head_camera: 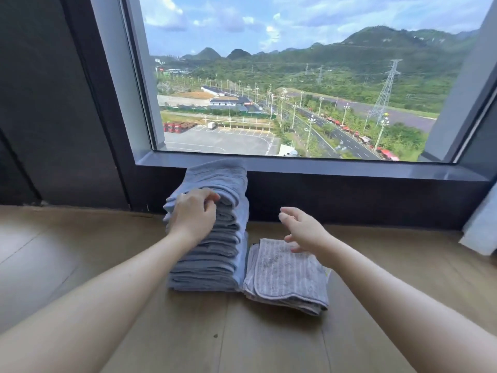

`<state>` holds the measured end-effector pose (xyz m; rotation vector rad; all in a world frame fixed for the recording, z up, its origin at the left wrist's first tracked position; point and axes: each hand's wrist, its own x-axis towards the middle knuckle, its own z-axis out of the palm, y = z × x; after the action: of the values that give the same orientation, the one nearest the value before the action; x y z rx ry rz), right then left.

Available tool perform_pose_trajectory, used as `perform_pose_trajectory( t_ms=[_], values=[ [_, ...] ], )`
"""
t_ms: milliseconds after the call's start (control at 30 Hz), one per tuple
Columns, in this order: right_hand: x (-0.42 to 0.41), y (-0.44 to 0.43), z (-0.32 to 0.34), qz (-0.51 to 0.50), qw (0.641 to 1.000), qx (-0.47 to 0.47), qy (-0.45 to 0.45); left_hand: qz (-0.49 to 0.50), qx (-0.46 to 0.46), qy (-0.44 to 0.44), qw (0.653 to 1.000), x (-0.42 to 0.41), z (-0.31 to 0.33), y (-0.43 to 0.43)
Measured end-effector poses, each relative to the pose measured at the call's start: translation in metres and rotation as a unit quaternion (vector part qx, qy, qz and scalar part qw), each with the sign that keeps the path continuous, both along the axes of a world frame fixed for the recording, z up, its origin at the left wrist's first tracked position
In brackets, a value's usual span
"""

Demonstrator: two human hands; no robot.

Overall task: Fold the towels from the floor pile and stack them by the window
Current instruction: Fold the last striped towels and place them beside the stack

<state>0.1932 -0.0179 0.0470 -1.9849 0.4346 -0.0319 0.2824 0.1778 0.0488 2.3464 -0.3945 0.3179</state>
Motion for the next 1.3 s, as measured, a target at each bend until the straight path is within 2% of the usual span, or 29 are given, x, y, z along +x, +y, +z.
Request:
perform_pose_trajectory(
  t_ms=[167,333,500,600,700,800,867,967,1033,1300],
  values=[
    [-0.091,-0.039,-0.036,0.066,0.980,-0.124,0.141,-0.121,0.050,0.081,0.988,-0.090,-0.044,-0.055],
    [-0.163,-0.068,-0.076,0.117,0.947,-0.206,0.217,-0.200,0.109,0.206,0.952,-0.168,-0.100,-0.104],
    [-0.200,-0.078,-0.098,0.136,0.941,-0.194,0.241,-0.284,0.142,0.345,0.883,-0.211,-0.133,-0.126],
    [-0.207,-0.085,-0.106,0.133,0.945,-0.186,0.234,-0.314,0.212,0.344,0.859,-0.216,-0.141,-0.130],
    [-0.207,-0.088,-0.107,0.121,0.959,-0.166,0.197,-0.309,0.185,0.341,0.868,-0.213,-0.134,-0.134],
    [-0.205,-0.086,-0.103,0.084,0.988,-0.075,0.104,-0.301,0.119,0.294,0.899,-0.210,-0.118,-0.134],
    [-0.202,-0.081,-0.096,0.081,0.995,-0.031,0.049,-0.303,0.074,0.273,0.910,-0.209,-0.105,-0.128],
    [-0.196,-0.071,-0.074,0.071,0.989,-0.125,0.033,-0.299,0.014,0.247,0.922,-0.209,-0.080,-0.111],
    [-0.195,-0.063,-0.055,0.067,0.986,-0.153,0.026,-0.283,-0.011,0.218,0.934,-0.207,-0.061,-0.096],
    [-0.196,-0.029,0.035,0.003,0.943,-0.330,0.031,-0.182,-0.042,0.065,0.980,-0.190,0.026,-0.009]
  ],
)
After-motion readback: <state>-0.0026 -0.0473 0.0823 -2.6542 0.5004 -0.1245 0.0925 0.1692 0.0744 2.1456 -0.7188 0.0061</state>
